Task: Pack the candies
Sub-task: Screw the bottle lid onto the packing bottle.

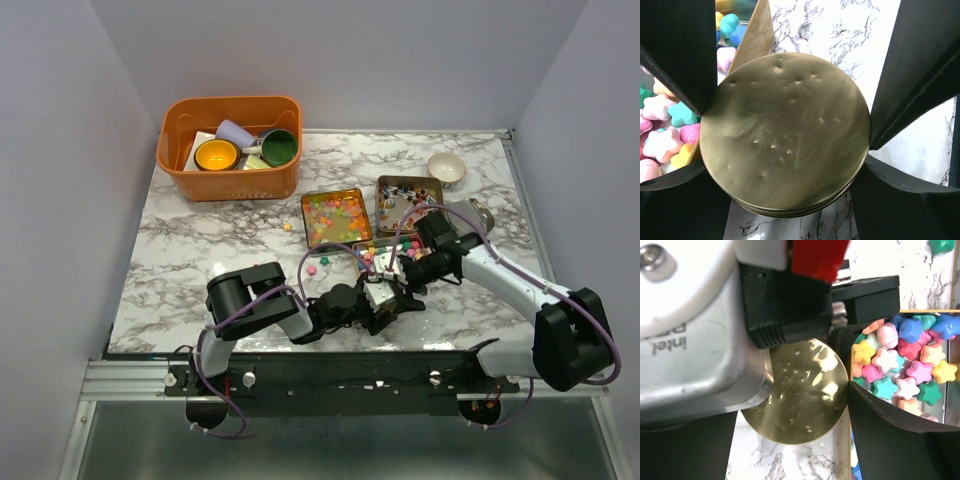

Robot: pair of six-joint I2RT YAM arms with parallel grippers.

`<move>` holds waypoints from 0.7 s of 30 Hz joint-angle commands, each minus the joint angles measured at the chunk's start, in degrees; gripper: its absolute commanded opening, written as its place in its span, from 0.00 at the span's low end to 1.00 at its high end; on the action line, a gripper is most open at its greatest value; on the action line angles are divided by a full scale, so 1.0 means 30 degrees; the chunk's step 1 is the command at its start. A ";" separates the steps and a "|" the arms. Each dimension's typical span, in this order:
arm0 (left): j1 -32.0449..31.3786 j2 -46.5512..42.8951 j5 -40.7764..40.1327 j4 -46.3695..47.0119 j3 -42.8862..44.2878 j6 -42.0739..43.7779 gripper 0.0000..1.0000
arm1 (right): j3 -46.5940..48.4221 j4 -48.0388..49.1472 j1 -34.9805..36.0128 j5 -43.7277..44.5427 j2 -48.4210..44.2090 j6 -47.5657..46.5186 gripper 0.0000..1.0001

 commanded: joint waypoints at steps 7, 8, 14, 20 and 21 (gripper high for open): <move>-0.0129 0.1838 -0.1651 -0.6170 -0.0520 0.1150 0.00 | -0.2457 0.0627 -0.0263 0.1055 -0.2512 0.3989 0.93; -0.0129 0.1896 -0.1593 -0.6141 -0.0520 0.1121 0.00 | -0.2342 0.0716 -0.0586 0.1144 -0.4027 0.3726 0.96; -0.0304 0.1984 -0.1358 -0.6200 -0.0491 0.0974 0.00 | 0.0815 -0.3319 -0.3165 -0.0522 -0.5334 -0.0755 1.00; -0.0334 0.1984 -0.1270 -0.6170 -0.0491 0.1033 0.00 | 0.2581 -0.7190 -0.4454 -0.1636 -0.2229 -0.6370 1.00; -0.0334 0.2013 -0.1270 -0.6170 -0.0462 0.1004 0.00 | 0.2523 -0.7686 -0.4660 -0.1928 -0.2081 -0.8037 1.00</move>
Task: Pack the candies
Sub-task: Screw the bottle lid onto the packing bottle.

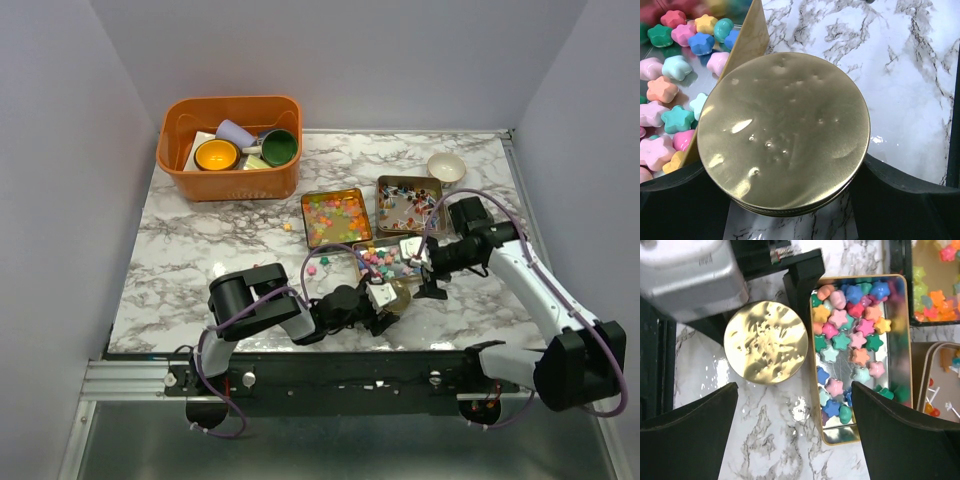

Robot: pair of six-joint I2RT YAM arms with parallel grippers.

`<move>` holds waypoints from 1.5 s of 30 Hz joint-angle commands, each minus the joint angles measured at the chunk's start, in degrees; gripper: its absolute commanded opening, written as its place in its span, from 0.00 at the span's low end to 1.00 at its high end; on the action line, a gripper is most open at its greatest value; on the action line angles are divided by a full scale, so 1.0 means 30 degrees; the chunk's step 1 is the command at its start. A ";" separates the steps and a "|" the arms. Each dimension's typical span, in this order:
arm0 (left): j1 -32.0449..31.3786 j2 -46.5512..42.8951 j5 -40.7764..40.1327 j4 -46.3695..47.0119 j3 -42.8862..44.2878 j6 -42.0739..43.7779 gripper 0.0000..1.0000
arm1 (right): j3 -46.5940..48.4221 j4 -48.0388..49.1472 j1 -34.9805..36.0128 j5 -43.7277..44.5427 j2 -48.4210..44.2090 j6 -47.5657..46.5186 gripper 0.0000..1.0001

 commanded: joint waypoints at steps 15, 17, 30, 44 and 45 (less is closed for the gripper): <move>-0.0064 0.1714 -0.1168 -0.6244 -0.0811 0.1048 0.00 | 0.4675 -0.7655 0.0173 -0.0507 0.8704 -1.8639 1.00; -0.0064 0.1714 -0.1226 -0.6243 -0.0811 0.1077 0.00 | 0.4497 -0.7768 0.0496 -0.0330 0.8880 -1.8990 1.00; -0.0064 0.1919 -0.1197 -0.6390 -0.0607 0.0931 0.00 | 0.3559 -0.7861 0.1873 0.0724 0.9963 -1.8789 1.00; -0.0064 0.1978 -0.1168 -0.6624 -0.0519 0.0990 0.00 | 0.3443 -0.6014 0.2519 0.0082 1.0083 -1.5742 0.88; -0.0064 0.2007 -0.1255 -0.6596 -0.0519 0.0990 0.00 | 0.3326 -0.5548 0.2577 -0.0006 0.9995 -1.5392 0.84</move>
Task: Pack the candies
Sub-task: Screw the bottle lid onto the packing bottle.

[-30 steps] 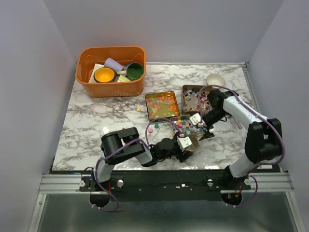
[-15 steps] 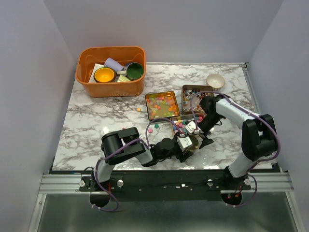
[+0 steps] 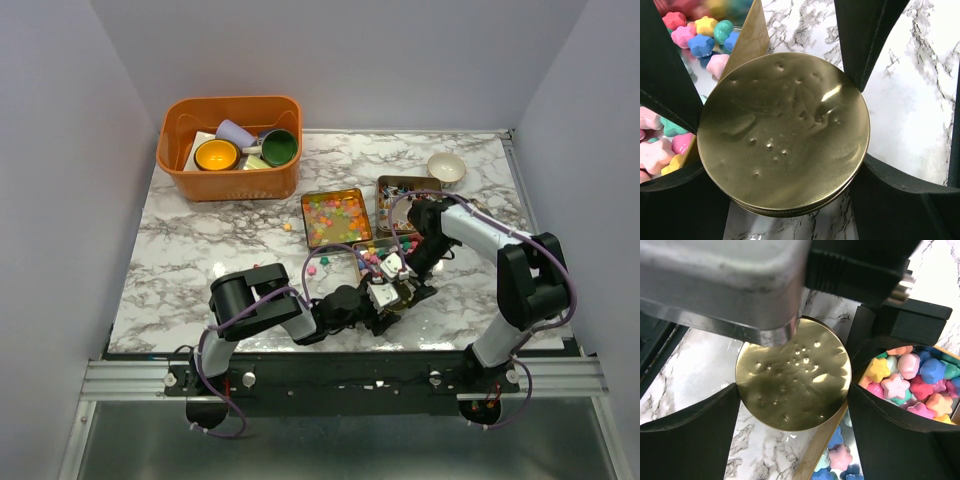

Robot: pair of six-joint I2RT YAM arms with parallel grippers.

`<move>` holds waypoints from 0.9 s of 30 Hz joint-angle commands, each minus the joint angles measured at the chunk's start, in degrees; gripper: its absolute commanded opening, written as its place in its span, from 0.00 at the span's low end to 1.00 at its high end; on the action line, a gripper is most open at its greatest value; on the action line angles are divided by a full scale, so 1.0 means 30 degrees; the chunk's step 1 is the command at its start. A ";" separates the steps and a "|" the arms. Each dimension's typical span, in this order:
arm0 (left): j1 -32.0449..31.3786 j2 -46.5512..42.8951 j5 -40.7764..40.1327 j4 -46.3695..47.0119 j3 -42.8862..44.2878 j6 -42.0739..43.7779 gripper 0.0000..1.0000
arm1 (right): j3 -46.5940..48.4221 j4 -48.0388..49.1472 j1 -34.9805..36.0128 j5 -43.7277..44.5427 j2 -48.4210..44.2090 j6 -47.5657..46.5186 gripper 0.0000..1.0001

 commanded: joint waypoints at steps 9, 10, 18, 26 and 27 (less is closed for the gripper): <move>-0.0042 0.1803 -0.1426 -0.6640 -0.0781 0.0997 0.00 | -0.3363 0.3965 0.0392 0.1502 -0.2176 0.0698 0.71; -0.0042 0.1803 -0.1368 -0.6669 -0.0752 0.1026 0.00 | -0.3364 0.3910 0.0421 0.1619 -0.2148 0.1283 0.70; -0.0013 0.1569 -0.1250 -0.6757 -0.0810 0.1202 0.00 | -0.3510 0.4668 0.0421 0.1036 -0.2001 0.5095 0.73; -0.0305 0.0545 0.0800 -0.7694 -0.0956 0.2079 0.99 | -0.2224 0.3269 -0.0602 0.0508 -0.2469 0.4952 1.00; -0.0422 0.0456 0.1062 -0.7665 -0.0986 0.2110 0.99 | -0.1322 0.2453 -0.0836 0.0391 -0.2354 0.4922 1.00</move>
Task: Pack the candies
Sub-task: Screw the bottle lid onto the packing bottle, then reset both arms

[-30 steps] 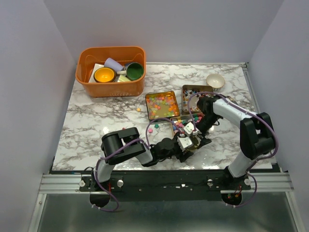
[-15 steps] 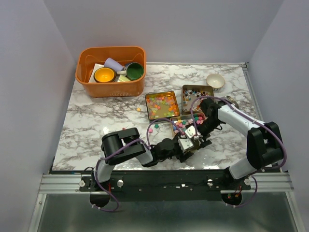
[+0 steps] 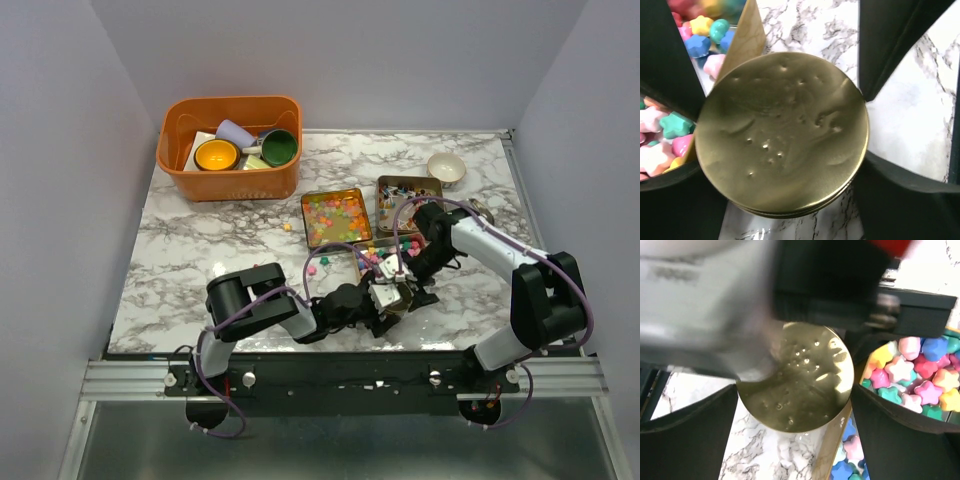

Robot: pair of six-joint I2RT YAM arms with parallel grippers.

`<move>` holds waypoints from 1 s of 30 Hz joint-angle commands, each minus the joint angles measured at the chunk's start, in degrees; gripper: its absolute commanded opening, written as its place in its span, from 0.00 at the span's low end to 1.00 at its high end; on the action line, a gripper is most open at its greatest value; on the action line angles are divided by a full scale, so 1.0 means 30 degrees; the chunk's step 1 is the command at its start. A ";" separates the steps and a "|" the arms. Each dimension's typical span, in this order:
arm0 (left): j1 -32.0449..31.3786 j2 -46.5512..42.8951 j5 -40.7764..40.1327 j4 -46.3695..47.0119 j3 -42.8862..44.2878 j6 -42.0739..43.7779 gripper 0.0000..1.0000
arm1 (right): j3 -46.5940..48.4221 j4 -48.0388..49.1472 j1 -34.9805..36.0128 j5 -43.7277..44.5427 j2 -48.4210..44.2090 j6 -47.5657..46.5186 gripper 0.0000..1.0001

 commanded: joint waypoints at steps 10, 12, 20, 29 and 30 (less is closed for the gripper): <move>-0.0343 -0.2618 0.2691 -1.0756 -0.2344 0.1630 0.99 | 0.4203 -0.3646 -0.4210 0.0662 -0.0729 0.0622 1.00; -0.0343 -0.4112 0.3160 -1.2191 -0.2668 0.1250 0.99 | 0.4262 -0.3326 -0.4711 0.0517 -0.1404 0.1646 1.00; 0.0331 -0.9699 0.3103 -1.9365 -0.0503 -0.2353 0.99 | 0.2215 0.4871 -0.7286 0.1246 -0.7845 1.4135 1.00; 0.0710 -1.5837 0.0145 -2.1128 0.1282 0.3086 0.99 | -0.0892 0.8775 -0.7526 0.7978 -1.5701 2.4220 1.00; 0.0944 -1.5662 0.0086 -2.1306 0.1604 0.3558 0.99 | -0.1068 0.9037 -0.7526 0.8857 -1.6052 2.5049 1.00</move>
